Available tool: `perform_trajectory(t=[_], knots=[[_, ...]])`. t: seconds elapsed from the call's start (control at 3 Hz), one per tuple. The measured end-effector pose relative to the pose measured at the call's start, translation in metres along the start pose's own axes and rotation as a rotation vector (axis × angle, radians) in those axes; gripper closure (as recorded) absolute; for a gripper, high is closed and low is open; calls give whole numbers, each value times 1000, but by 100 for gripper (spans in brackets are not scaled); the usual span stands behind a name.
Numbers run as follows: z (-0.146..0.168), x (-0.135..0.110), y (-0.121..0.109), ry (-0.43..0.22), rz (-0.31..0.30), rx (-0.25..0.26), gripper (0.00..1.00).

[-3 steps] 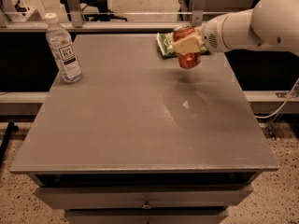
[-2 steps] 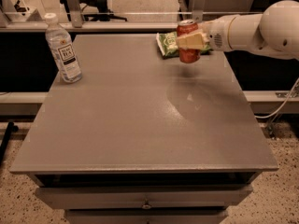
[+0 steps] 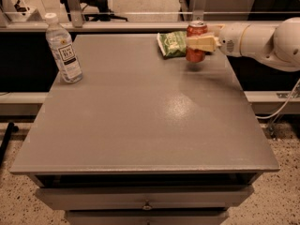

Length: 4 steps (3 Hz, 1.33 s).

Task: Move coke can near green jalapeno chip bag

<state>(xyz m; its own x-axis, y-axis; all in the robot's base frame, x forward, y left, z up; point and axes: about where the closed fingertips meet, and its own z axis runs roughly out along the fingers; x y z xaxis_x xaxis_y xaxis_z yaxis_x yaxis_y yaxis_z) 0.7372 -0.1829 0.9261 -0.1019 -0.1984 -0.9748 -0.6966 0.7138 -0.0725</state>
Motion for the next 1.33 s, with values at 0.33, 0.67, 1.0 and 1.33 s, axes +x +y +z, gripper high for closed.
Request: perform_trajectory(t=[0.33, 0.67, 1.0, 1.33], knots=[[-3, 13, -14, -58, 25, -46, 83], [-4, 23, -22, -99, 34, -82, 59], [-7, 29, -25, -116, 30, -101, 36], [-11, 32, -26, -122, 24, -112, 12]])
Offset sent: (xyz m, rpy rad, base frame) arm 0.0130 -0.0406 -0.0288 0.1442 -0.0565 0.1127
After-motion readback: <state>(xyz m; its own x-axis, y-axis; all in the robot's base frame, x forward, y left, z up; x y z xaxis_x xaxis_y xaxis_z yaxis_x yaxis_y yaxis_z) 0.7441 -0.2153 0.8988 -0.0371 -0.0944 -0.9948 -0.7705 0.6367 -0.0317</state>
